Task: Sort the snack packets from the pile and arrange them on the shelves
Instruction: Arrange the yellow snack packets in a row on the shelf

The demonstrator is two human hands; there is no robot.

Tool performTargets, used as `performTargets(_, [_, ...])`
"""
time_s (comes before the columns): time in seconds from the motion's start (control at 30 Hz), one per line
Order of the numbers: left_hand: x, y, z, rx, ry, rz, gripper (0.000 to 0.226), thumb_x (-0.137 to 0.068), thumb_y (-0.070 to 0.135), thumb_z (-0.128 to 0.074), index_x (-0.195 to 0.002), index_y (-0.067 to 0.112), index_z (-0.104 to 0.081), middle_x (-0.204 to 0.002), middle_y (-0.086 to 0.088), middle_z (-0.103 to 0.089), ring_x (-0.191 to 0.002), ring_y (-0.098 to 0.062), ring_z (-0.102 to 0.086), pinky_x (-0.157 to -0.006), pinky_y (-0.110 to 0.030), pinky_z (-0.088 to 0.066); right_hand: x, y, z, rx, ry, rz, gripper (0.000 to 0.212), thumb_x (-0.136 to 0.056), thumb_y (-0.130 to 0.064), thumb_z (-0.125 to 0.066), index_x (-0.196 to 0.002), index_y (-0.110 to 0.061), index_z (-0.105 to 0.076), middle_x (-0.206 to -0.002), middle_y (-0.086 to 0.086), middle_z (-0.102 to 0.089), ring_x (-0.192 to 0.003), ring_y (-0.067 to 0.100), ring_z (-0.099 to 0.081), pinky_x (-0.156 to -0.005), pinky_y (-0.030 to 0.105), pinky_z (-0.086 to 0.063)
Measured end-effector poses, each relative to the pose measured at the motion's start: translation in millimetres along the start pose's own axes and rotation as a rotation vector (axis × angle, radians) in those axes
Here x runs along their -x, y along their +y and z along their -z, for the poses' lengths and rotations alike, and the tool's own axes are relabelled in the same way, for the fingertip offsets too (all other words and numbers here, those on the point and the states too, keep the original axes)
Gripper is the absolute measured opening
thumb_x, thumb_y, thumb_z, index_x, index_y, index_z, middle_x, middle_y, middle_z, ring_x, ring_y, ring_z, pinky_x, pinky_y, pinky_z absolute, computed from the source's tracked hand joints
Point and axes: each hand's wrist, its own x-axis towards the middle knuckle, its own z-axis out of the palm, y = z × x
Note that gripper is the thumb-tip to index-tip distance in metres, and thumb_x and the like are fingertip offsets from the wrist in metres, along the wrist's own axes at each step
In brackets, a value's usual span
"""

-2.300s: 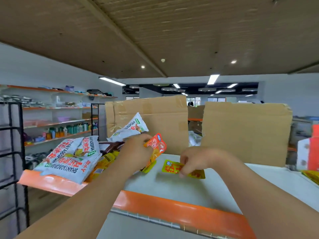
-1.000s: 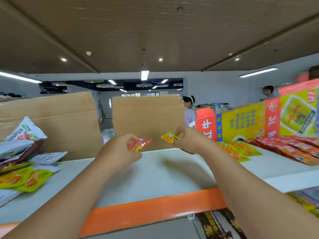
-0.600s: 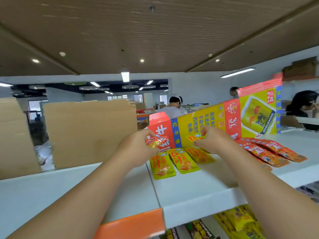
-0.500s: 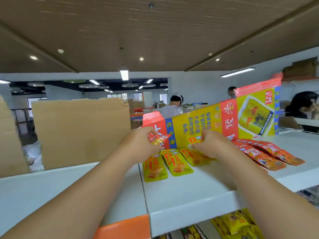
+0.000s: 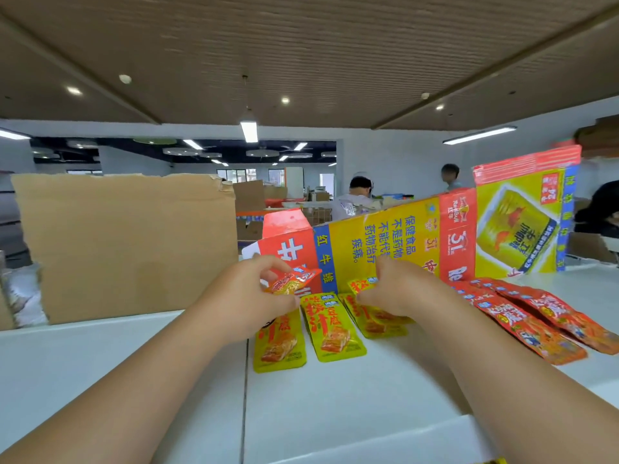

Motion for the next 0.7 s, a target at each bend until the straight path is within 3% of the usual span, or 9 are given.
performTargets(0.17, [1, 5, -1, -0.019, -0.005, -0.019, 0.038, -0.078, 0.047, -0.083, -0.107, 0.049, -0.059, -0.113, 0.017, -0.061, -0.088, -0.001, -0.058, -0.072, -0.026, -0.047, -2, 8, -6, -0.049, -0.030, -0.022, 0.052, -0.083, -0.057, -0.065, -0.115, -0.020, -0.047, -0.088, -0.002, -0.054, -0.079, 0.018, -0.055, -0.055, 0.031, -0.037])
performTargets(0.5, [7, 11, 5, -0.025, 0.011, -0.007, 0.034, -0.080, 0.045, -0.082, -0.106, 0.047, -0.060, -0.111, 0.021, -0.058, -0.087, -0.002, -0.059, -0.065, -0.023, -0.045, 3, 3, -14, -0.052, -0.077, -0.014, 0.044, -0.085, -0.053, -0.066, -0.110, -0.026, -0.042, -0.083, -0.008, -0.047, -0.074, 0.011, -0.050, -0.054, 0.029, -0.035])
performTargets(0.7, [9, 13, 7, -0.046, -0.008, 0.003, 0.032, -0.079, 0.047, -0.082, -0.101, 0.049, -0.058, -0.111, 0.023, -0.057, -0.089, 0.000, -0.058, -0.064, -0.022, -0.044, 5, 2, -16, 0.001, -0.095, -0.016, 0.057, -0.085, -0.053, -0.063, -0.129, -0.024, -0.044, -0.086, -0.005, -0.050, -0.087, 0.018, -0.057, -0.055, 0.029, -0.038])
